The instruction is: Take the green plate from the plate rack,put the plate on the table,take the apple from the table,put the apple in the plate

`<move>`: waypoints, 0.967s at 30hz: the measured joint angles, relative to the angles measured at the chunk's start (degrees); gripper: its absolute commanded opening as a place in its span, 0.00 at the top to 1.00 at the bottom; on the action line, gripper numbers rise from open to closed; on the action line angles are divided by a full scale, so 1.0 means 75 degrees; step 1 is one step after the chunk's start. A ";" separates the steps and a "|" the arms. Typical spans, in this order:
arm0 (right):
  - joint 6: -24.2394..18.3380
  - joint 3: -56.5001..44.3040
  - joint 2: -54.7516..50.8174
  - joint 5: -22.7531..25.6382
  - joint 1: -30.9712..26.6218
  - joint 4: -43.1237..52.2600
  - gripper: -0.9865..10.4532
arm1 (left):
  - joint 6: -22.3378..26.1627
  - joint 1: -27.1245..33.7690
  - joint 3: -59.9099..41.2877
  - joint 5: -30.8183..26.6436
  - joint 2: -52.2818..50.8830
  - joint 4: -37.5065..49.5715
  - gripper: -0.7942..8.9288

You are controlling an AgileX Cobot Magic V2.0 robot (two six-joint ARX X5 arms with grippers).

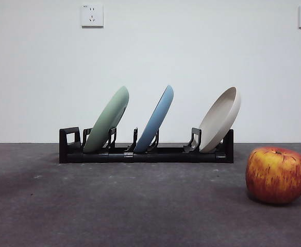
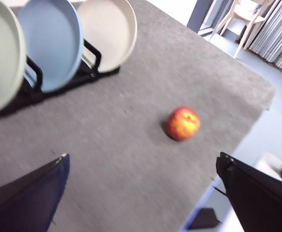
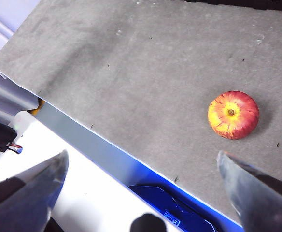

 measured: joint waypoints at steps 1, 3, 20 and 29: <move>0.0000 0.0000 0.0017 0.0000 0.0000 0.0000 0.35 | 0.0000 -0.0061 0.0064 -0.0099 0.0204 0.0245 0.34; 0.0000 0.0000 0.0067 0.0000 0.0000 0.0000 0.35 | -0.0009 -0.0219 0.0224 -0.0350 0.0708 0.0871 0.34; 0.0000 0.0000 0.0420 0.0012 0.0000 0.0003 0.35 | 0.0038 -0.1215 0.2393 -0.2361 0.5799 0.4278 0.34; 0.0000 0.0000 0.0420 0.0012 0.0000 0.0003 0.35 | 0.0300 -0.1402 0.3803 -0.3197 0.8116 0.4389 0.34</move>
